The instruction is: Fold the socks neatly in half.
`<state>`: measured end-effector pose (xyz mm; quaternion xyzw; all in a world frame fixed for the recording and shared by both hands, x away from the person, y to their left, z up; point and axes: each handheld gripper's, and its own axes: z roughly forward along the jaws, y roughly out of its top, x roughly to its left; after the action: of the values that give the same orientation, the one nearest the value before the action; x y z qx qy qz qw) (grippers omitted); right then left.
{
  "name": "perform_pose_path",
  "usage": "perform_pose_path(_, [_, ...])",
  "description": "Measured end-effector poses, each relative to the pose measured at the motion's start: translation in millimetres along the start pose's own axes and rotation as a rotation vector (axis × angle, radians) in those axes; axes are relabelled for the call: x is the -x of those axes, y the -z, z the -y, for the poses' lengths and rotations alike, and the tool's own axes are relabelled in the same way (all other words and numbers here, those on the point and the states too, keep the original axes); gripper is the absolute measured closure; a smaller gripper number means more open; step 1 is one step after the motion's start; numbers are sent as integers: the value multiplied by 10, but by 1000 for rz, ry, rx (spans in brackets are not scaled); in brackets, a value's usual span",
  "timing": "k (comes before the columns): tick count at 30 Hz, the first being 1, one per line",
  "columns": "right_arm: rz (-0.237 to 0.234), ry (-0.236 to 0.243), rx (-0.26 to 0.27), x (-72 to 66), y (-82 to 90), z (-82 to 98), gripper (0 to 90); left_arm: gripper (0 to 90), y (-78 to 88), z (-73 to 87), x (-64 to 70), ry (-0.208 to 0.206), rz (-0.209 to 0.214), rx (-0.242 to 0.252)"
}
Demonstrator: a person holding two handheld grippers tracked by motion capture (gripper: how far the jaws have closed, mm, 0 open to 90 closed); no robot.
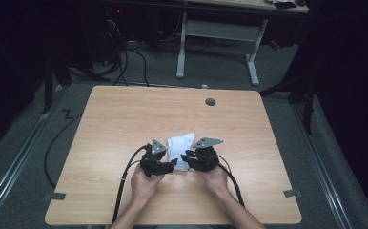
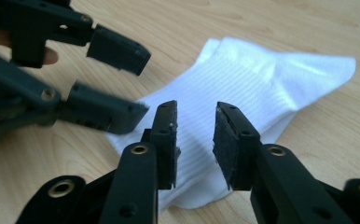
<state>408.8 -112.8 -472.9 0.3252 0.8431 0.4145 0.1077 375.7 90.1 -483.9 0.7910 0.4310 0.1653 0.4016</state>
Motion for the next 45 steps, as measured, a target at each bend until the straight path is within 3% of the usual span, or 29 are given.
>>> perform_pose_path(8, [10, 2, -27, -44, -95, 11, 626, 416, 83, 60, -51, 20, 24, 12])
perform_pose_path(10, [14, 8, -45, -60, -144, 68, 609, 426, 124, -7, -96, 11, 2, 40])
perform_pose_path(14, [9, 1, -41, -59, -156, 134, 595, 431, 87, -102, -178, 26, -1, 43])
perform_pose_path(21, [45, 50, -39, -122, -120, 193, 587, 419, -265, -449, -449, 106, 17, -52])
perform_pose_path(25, [57, 59, -39, -142, -122, 202, 587, 419, -378, -533, -493, 107, 9, -83])
perform_pose_path(30, [67, 77, -40, -162, -126, 206, 587, 435, -493, -543, -562, 133, 24, -111])
perform_pose_path(33, [72, 86, -41, -174, -131, 211, 589, 439, -598, -481, -622, 149, 23, -155])
perform_pose_path(36, [71, 89, -43, -173, -133, 212, 590, 444, -613, -486, -628, 149, 16, -145])
perform_pose_path(41, [67, 96, -52, -160, -132, 214, 589, 463, -670, -567, -601, 85, 8, -188])
perform_pose_path(45, [67, 100, -61, -157, -130, 206, 588, 658, -676, -549, -601, 47, 53, -175])
